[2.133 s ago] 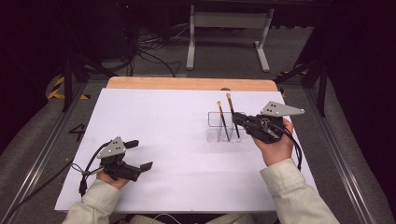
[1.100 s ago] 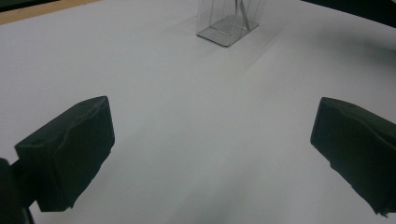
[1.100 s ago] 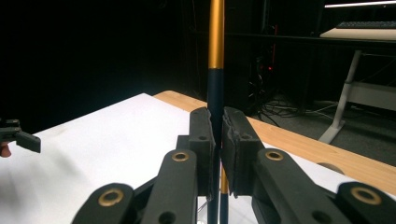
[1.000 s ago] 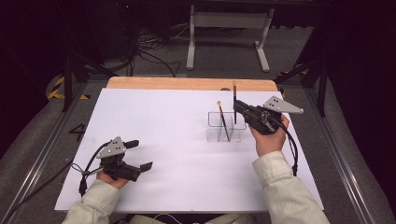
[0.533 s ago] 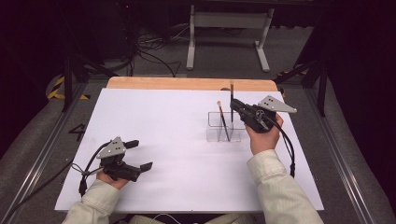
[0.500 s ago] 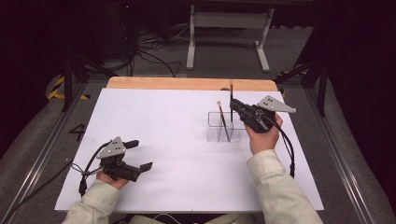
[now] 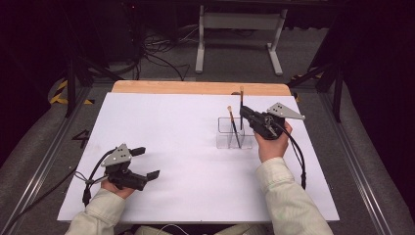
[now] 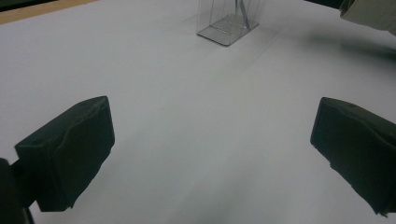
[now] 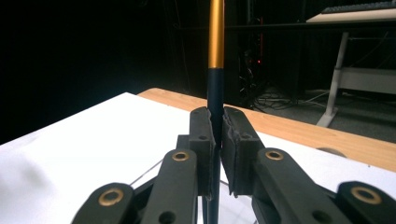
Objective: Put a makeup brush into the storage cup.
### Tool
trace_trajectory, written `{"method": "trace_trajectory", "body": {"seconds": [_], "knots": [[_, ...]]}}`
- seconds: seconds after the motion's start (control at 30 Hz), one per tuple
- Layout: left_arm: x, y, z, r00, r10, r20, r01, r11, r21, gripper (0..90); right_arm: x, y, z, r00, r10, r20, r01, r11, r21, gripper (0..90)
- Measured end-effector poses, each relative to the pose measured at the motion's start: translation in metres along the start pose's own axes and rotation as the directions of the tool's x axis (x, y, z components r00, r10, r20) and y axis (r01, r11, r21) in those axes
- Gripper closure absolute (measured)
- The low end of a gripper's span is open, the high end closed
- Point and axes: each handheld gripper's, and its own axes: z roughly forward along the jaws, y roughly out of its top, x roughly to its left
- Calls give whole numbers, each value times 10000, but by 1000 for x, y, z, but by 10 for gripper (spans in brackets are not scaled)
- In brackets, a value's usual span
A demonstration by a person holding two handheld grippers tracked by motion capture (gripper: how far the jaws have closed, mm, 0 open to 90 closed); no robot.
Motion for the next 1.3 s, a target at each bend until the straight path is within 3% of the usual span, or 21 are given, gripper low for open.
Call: {"method": "trace_trajectory", "body": {"seconds": [0.83,1.3], "knots": [[0,0,0,10000,1,43,-1,10000,2,2,5,-15,9,9986,529,0,-528,9955,791,826],[0,0,0,10000,0,49,0,10000,4,2,4,-23,6,9971,764,19,-764,9949,653,820]]}}
